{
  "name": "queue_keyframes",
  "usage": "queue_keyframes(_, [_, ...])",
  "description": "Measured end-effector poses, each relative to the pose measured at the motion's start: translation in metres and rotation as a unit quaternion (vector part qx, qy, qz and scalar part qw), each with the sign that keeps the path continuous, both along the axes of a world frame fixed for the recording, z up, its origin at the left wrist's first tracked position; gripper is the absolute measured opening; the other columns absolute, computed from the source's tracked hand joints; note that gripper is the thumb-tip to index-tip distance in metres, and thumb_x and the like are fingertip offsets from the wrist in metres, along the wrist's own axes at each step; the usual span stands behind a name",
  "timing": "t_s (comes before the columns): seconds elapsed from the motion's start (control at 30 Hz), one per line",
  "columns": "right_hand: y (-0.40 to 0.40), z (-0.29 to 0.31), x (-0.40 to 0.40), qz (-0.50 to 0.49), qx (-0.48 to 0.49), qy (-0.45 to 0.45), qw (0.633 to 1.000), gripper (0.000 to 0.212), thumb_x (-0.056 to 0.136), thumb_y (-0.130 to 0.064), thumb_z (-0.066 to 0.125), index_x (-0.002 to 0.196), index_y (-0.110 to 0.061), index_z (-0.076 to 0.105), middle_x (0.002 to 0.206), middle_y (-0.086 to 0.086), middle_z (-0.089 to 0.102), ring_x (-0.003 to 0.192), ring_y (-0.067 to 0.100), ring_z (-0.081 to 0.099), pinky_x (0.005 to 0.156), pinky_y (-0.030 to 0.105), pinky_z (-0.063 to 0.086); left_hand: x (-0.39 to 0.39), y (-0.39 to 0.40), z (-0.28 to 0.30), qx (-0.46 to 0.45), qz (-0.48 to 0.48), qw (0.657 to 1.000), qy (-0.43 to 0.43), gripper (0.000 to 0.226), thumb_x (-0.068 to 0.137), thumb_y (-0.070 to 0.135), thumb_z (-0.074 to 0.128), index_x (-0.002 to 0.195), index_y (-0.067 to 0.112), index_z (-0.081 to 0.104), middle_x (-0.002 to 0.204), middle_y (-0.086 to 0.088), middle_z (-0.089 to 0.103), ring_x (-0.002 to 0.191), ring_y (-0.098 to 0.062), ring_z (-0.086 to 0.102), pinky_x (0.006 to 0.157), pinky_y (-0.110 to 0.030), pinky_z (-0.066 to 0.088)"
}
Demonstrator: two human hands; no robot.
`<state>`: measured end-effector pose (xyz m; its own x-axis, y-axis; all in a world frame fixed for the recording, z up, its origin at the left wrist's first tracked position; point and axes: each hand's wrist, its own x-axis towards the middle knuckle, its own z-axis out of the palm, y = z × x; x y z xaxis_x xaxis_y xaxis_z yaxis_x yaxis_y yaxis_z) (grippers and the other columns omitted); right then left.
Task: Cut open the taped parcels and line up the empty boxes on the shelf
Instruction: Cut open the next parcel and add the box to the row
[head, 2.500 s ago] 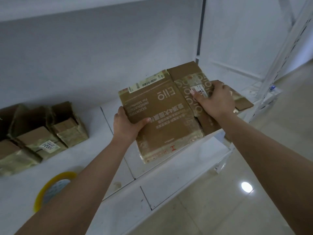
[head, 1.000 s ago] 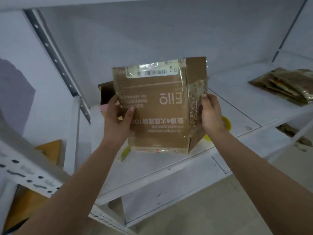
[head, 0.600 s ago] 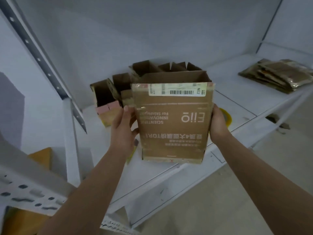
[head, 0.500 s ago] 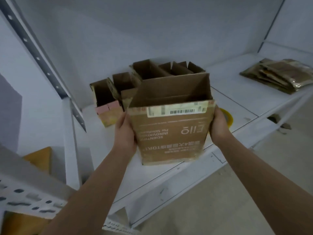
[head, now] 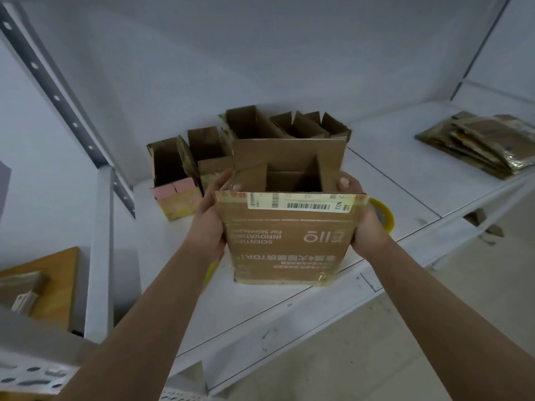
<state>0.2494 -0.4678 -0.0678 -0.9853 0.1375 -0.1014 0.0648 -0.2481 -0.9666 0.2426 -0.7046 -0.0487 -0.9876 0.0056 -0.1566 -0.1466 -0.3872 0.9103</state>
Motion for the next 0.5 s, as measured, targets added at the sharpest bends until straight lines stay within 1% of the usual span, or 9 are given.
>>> queue_keyframes(0.03, [-0.001, 0.003, 0.003, 0.001, 0.023, 0.013, 1.0, 0.04, 0.1, -0.038, 0.048, 0.138, -0.026, 0.045, 0.11, 0.005, 0.066, 0.081, 0.013, 0.073, 0.068, 0.03, 0.059, 0.0, 0.0, -0.001, -0.007, -0.001, 1.0, 0.009, 0.04, 0.1, 0.012, 0.047, 0.133, 0.032, 0.056, 0.123, -0.007, 0.062, 0.085, -0.017, 0.069, 0.059, -0.028, 0.058])
queue_keyframes(0.07, [0.001, 0.004, 0.004, 0.002, 0.037, 0.023, 0.999, 0.039, 0.102, -0.031, 0.047, 0.14, -0.032, 0.042, 0.111, 0.004, 0.066, 0.08, 0.012, 0.072, 0.069, 0.03, 0.06, 0.001, 0.0, -0.001, -0.015, -0.003, 1.0, 0.018, 0.041, 0.101, 0.012, 0.044, 0.135, 0.034, 0.054, 0.124, -0.006, 0.06, 0.084, -0.017, 0.069, 0.06, -0.028, 0.058])
queue_keyframes(0.17, [0.002, 0.01, 0.009, 0.024, 0.053, 0.068, 0.996, 0.054, 0.102, -0.016, 0.046, 0.147, -0.041, 0.031, 0.122, 0.008, 0.062, 0.086, 0.017, 0.072, 0.073, 0.033, 0.059, 0.002, -0.003, -0.001, -0.058, -0.031, 0.996, 0.053, 0.048, 0.104, 0.015, 0.039, 0.139, 0.047, 0.045, 0.135, -0.009, 0.055, 0.093, -0.022, 0.07, 0.071, -0.034, 0.059])
queue_keyframes(0.2, [0.003, 0.011, 0.009, 0.03, 0.06, 0.084, 0.994, 0.055, 0.102, -0.012, 0.046, 0.146, -0.042, 0.032, 0.123, 0.009, 0.062, 0.086, 0.016, 0.072, 0.071, 0.031, 0.059, 0.002, -0.004, -0.001, -0.073, -0.047, 0.994, 0.067, 0.051, 0.103, 0.014, 0.039, 0.14, 0.049, 0.043, 0.134, -0.013, 0.057, 0.095, -0.024, 0.07, 0.073, -0.036, 0.059])
queue_keyframes(0.23, [0.002, 0.012, 0.011, 0.03, 0.064, 0.094, 0.993, 0.053, 0.102, -0.01, 0.046, 0.143, -0.042, 0.036, 0.121, 0.008, 0.062, 0.085, 0.015, 0.072, 0.069, 0.029, 0.058, 0.002, -0.005, -0.001, -0.083, -0.059, 0.992, 0.081, 0.052, 0.103, 0.012, 0.039, 0.141, 0.048, 0.042, 0.128, -0.014, 0.061, 0.094, -0.024, 0.07, 0.071, -0.036, 0.059])
queue_keyframes(0.27, [0.002, 0.013, 0.012, 0.02, 0.067, 0.097, 0.993, 0.048, 0.102, -0.01, 0.046, 0.137, -0.041, 0.041, 0.117, 0.006, 0.062, 0.081, 0.012, 0.072, 0.066, 0.027, 0.058, 0.002, -0.005, 0.0, -0.085, -0.062, 0.99, 0.09, 0.05, 0.103, 0.01, 0.039, 0.14, 0.044, 0.044, 0.118, -0.013, 0.066, 0.089, -0.024, 0.071, 0.067, -0.034, 0.059])
queue_keyframes(0.33, [-0.001, 0.015, 0.015, -0.007, 0.065, 0.103, 0.992, 0.034, 0.101, -0.01, 0.047, 0.122, -0.037, 0.049, 0.109, 0.001, 0.064, 0.075, 0.008, 0.071, 0.061, 0.024, 0.057, 0.004, -0.004, 0.003, -0.075, -0.048, 0.992, 0.093, 0.042, 0.101, 0.006, 0.041, 0.129, 0.036, 0.052, 0.101, -0.009, 0.071, 0.08, -0.024, 0.07, 0.057, -0.031, 0.058])
queue_keyframes(0.43, [-0.004, 0.009, 0.02, -0.031, 0.056, 0.129, 0.99, 0.016, 0.101, -0.018, 0.049, 0.109, -0.028, 0.057, 0.106, 0.002, 0.067, 0.077, 0.009, 0.07, 0.06, 0.025, 0.056, 0.005, -0.001, 0.002, -0.08, -0.025, 0.992, 0.089, 0.033, 0.1, 0.002, 0.042, 0.111, 0.029, 0.056, 0.093, -0.007, 0.07, 0.074, -0.023, 0.069, 0.05, -0.028, 0.056])
queue_keyframes(0.5, [-0.007, 0.008, 0.021, -0.052, 0.052, 0.14, 0.987, 0.011, 0.1, -0.024, 0.049, 0.104, -0.025, 0.059, 0.094, -0.006, 0.071, 0.077, 0.008, 0.07, 0.06, 0.023, 0.056, 0.006, 0.0, 0.001, -0.076, -0.009, 0.994, 0.076, 0.03, 0.101, 0.003, 0.04, 0.106, 0.027, 0.057, 0.09, -0.007, 0.069, 0.072, -0.02, 0.069, 0.051, -0.028, 0.056])
